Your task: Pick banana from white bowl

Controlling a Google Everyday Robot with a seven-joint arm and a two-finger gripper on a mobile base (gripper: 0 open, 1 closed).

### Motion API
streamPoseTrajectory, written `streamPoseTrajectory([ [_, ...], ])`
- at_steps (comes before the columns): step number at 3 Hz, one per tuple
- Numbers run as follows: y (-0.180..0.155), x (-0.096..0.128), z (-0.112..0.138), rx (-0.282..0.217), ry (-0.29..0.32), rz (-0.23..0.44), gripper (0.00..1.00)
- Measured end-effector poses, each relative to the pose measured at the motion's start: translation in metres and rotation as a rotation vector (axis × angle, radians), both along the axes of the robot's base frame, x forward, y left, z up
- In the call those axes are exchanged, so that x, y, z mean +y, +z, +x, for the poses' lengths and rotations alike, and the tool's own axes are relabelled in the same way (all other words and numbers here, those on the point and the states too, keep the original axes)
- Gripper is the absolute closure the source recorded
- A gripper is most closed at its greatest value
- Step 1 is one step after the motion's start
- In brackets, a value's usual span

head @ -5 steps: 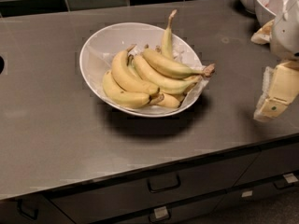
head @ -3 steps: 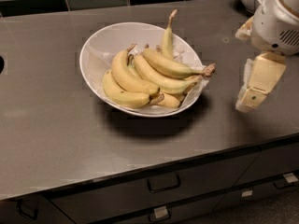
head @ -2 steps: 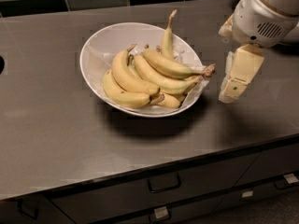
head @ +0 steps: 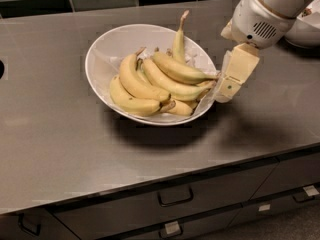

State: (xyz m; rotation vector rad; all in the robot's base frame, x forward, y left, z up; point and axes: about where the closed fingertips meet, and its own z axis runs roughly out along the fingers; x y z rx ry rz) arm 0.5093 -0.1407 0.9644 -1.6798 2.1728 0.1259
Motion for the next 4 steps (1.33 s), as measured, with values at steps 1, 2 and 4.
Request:
streamPoseTrajectory([
  [1, -0.003, 0.018, 0.002, -0.005, -0.006, -0.008, 0.00],
  [2, -0.010, 0.029, 0.012, 0.003, -0.006, 0.009, 0.00],
  [4, -0.020, 0.049, 0.032, 0.021, 0.003, 0.044, 0.16],
])
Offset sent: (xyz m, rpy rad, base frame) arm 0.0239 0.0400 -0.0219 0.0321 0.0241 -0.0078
